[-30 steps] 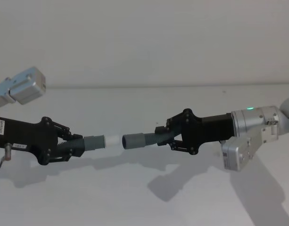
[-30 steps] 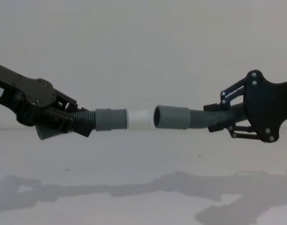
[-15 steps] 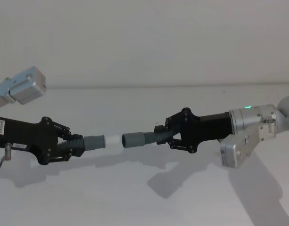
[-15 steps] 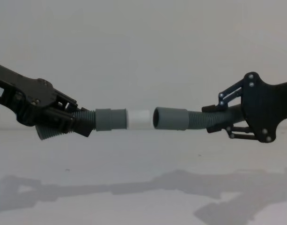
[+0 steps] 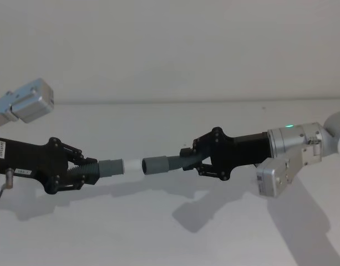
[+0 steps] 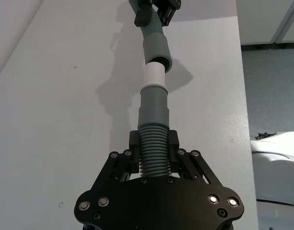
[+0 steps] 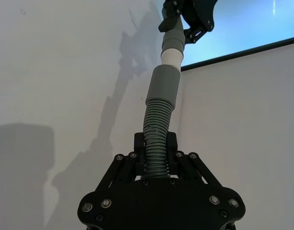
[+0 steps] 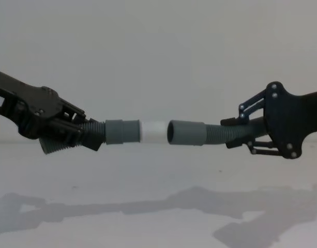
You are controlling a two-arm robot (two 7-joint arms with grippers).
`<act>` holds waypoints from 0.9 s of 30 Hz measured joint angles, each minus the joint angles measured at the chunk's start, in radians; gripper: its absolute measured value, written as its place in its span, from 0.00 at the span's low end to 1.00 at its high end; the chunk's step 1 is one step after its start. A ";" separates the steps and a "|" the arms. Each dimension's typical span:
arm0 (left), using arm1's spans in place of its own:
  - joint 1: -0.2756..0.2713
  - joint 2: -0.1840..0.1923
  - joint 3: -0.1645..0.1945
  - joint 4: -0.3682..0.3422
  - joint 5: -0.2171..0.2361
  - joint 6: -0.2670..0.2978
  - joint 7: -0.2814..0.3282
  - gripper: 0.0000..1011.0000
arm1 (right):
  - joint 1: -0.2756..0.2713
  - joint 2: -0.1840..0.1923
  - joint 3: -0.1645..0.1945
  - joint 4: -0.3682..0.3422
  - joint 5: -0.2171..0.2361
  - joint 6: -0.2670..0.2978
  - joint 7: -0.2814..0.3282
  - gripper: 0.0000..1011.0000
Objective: Use both hands to pick up one end of the pipe from the table, align the ends, and insert them.
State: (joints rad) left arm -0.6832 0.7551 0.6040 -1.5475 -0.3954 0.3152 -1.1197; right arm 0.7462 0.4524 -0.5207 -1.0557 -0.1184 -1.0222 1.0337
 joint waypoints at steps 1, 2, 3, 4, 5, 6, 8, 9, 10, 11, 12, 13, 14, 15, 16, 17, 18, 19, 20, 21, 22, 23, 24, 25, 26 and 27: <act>0.000 0.000 0.000 0.000 0.000 0.000 0.000 0.30 | 0.001 0.000 -0.002 0.002 0.001 0.000 -0.001 0.23; 0.000 0.000 0.000 0.000 0.000 0.000 0.000 0.30 | 0.001 0.000 -0.003 0.002 0.001 0.000 -0.001 0.23; 0.000 0.000 0.000 0.000 0.000 0.000 0.000 0.30 | 0.002 -0.001 -0.004 0.003 0.001 0.000 -0.001 0.23; 0.000 0.000 0.000 0.000 0.000 0.000 0.000 0.30 | 0.003 -0.001 -0.005 0.004 0.002 -0.001 -0.002 0.23; 0.000 0.000 0.000 0.000 0.000 0.000 0.000 0.30 | 0.003 -0.001 -0.007 0.005 0.003 -0.001 -0.002 0.23; 0.000 0.000 0.000 0.000 0.000 0.000 0.000 0.30 | 0.004 -0.001 -0.007 0.006 0.003 -0.001 -0.002 0.23; 0.000 0.000 0.000 0.000 0.000 0.000 0.000 0.30 | 0.006 -0.002 -0.010 0.008 0.004 -0.001 -0.003 0.23; 0.000 0.000 0.000 0.000 0.000 0.000 0.000 0.30 | 0.006 -0.003 -0.010 0.009 0.005 -0.001 -0.003 0.23; 0.000 0.000 0.000 0.000 0.000 0.000 0.000 0.30 | 0.007 -0.003 -0.011 0.011 0.005 -0.002 -0.004 0.23; 0.000 0.000 0.000 0.000 0.000 0.000 0.000 0.30 | 0.007 -0.004 -0.012 0.012 0.005 -0.002 -0.006 0.23; 0.000 0.000 0.000 0.000 0.000 0.000 0.000 0.30 | 0.008 -0.005 -0.013 0.013 0.005 -0.002 -0.006 0.23; 0.000 0.000 0.000 0.000 0.000 0.000 0.000 0.30 | 0.010 -0.006 -0.015 0.016 0.005 -0.003 -0.007 0.23; 0.000 0.000 0.000 0.000 0.000 0.000 0.000 0.30 | 0.011 -0.006 -0.015 0.017 0.005 -0.003 -0.008 0.23; 0.000 0.000 0.000 0.000 0.000 0.000 0.000 0.30 | 0.012 -0.007 -0.016 0.018 0.005 -0.004 -0.008 0.23; 0.000 0.000 0.000 0.000 0.000 0.000 0.000 0.30 | 0.012 -0.007 -0.016 0.020 0.005 -0.004 -0.009 0.23; 0.000 0.000 0.000 0.000 0.000 0.000 0.000 0.30 | 0.014 -0.008 -0.017 0.022 0.005 -0.004 -0.010 0.23; 0.000 0.000 0.000 0.000 0.000 0.000 0.000 0.30 | 0.014 -0.009 -0.018 0.023 0.005 -0.004 -0.011 0.23; 0.000 0.000 0.000 0.000 0.000 0.000 0.000 0.30 | 0.015 -0.009 -0.019 0.024 0.005 -0.004 -0.011 0.23; 0.000 0.000 0.000 0.000 0.000 0.000 0.000 0.30 | 0.016 -0.010 -0.019 0.026 0.005 -0.005 -0.013 0.23; 0.000 0.000 0.000 0.000 0.000 0.000 0.000 0.30 | 0.017 -0.011 -0.020 0.026 0.005 -0.005 -0.015 0.23; 0.000 0.000 0.000 0.000 0.000 0.000 0.000 0.30 | 0.018 -0.011 -0.021 0.027 0.005 -0.005 -0.015 0.23; 0.000 0.000 0.000 0.000 0.000 0.000 0.000 0.30 | 0.018 -0.011 -0.021 0.027 0.005 -0.005 -0.015 0.23; 0.000 0.000 0.000 0.000 0.000 0.000 0.000 0.30 | 0.018 -0.011 -0.022 0.028 0.005 -0.005 -0.016 0.23; 0.000 0.000 0.000 0.000 0.000 0.000 0.000 0.30 | 0.018 -0.012 -0.023 0.028 0.006 -0.004 -0.017 0.23; 0.000 0.000 0.000 0.000 0.000 0.000 0.000 0.30 | 0.018 -0.012 -0.024 0.028 0.006 -0.004 -0.018 0.23; 0.000 0.000 0.000 0.000 0.000 0.000 0.000 0.30 | 0.019 -0.012 -0.024 0.028 0.007 -0.004 -0.018 0.23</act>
State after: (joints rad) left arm -0.6832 0.7552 0.6040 -1.5473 -0.3954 0.3152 -1.1197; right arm 0.7648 0.4406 -0.5451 -1.0280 -0.1117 -1.0261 1.0155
